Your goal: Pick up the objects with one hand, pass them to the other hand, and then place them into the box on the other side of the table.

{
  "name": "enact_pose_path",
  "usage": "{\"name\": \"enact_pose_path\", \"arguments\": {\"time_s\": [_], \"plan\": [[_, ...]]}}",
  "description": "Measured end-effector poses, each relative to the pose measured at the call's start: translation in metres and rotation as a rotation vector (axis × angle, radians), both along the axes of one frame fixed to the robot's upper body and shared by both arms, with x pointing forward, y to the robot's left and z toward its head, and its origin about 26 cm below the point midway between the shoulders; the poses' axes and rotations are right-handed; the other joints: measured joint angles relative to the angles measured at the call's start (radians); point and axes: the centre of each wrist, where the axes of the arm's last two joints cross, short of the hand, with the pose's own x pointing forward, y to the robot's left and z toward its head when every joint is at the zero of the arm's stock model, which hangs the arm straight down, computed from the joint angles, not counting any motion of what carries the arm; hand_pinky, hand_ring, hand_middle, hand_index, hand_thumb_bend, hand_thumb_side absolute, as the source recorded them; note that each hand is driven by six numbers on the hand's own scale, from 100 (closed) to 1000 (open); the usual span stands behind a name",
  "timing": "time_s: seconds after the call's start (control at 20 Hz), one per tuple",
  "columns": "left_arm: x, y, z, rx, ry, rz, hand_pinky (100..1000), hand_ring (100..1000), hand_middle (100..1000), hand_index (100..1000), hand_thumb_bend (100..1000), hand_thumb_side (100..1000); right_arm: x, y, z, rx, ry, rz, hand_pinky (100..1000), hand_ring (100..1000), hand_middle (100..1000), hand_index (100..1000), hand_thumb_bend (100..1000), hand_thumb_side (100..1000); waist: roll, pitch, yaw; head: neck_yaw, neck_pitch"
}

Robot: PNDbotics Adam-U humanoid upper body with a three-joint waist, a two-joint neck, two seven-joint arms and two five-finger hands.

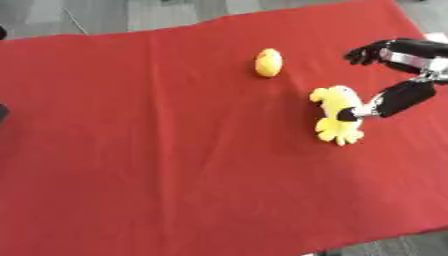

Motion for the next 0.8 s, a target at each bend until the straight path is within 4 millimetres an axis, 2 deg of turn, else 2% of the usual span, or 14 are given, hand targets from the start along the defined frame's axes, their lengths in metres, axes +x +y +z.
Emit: {"name": "enact_pose_path", "arguments": {"time_s": [0.4,0.8], "plan": [[0.000,0.000,-0.001,-0.004,-0.001,0.002,755,652,653,694,585,453,0.007,-0.013,-0.021,-0.010,-0.001,-0.088,901,877,835,906,643,563,0.000,0.000,0.004,-0.002,-0.009],[0.000,-0.001,-0.001,-0.014,-0.003,0.005,755,652,652,690,579,453,0.011,-0.019,-0.035,0.014,0.059,-0.109,890,863,824,896,637,576,0.002,0.003,0.006,-0.004,-0.016]]}}
